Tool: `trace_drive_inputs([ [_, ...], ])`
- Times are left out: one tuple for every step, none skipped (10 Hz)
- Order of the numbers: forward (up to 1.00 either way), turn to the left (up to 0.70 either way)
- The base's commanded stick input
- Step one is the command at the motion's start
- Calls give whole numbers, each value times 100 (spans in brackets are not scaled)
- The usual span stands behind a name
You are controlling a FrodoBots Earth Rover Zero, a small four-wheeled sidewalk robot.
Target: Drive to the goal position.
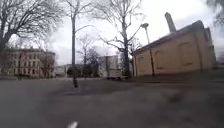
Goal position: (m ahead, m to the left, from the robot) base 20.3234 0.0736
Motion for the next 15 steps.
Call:
trace_drive_inputs([
  [100,0],
  [100,0],
  [100,0],
  [100,0],
  [100,0],
  [100,0],
  [100,0],
  [100,0],
  [100,-20],
  [100,-40],
  [100,-22],
  [100,0],
  [100,0],
  [100,0],
  [100,0],
])
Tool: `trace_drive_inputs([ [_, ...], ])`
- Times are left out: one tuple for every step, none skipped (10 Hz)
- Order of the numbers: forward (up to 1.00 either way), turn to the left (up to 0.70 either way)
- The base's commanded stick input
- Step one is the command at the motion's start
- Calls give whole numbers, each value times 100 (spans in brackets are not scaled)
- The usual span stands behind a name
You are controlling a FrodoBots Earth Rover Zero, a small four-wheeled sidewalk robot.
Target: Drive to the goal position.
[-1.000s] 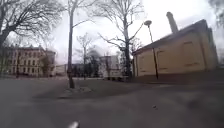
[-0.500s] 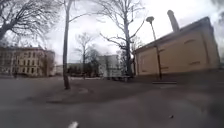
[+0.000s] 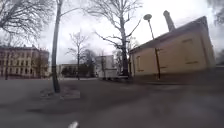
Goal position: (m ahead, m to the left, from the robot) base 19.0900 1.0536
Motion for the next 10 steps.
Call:
trace_drive_inputs([
  [100,0],
  [100,0],
  [100,0],
  [100,0],
  [100,0],
  [100,0],
  [100,0],
  [100,0],
  [100,0],
  [100,27],
])
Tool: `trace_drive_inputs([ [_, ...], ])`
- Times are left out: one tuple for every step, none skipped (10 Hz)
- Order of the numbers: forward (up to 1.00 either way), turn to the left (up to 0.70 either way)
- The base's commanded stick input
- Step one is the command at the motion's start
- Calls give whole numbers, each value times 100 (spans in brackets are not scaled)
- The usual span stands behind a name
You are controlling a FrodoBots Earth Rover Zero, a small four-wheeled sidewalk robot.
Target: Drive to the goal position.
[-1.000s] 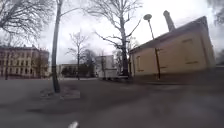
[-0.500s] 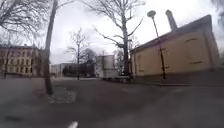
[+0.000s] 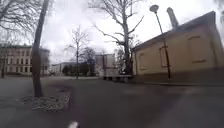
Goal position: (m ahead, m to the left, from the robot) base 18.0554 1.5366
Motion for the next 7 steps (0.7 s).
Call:
trace_drive_inputs([
  [100,40],
  [100,37],
  [100,18],
  [100,0],
  [100,0],
  [100,0],
  [100,0],
])
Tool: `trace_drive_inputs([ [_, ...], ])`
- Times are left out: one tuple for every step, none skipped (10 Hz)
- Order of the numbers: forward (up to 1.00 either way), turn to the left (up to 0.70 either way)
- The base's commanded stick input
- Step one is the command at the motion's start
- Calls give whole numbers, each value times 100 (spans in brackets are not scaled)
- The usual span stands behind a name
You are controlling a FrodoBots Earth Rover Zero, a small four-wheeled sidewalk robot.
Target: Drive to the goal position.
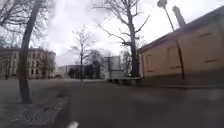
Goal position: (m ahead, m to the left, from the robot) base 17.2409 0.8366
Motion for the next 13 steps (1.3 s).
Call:
trace_drive_inputs([
  [100,0],
  [100,0],
  [100,0],
  [100,0],
  [100,0],
  [100,0],
  [100,0],
  [100,0],
  [100,0],
  [100,0],
  [100,0],
  [100,0],
  [100,0],
])
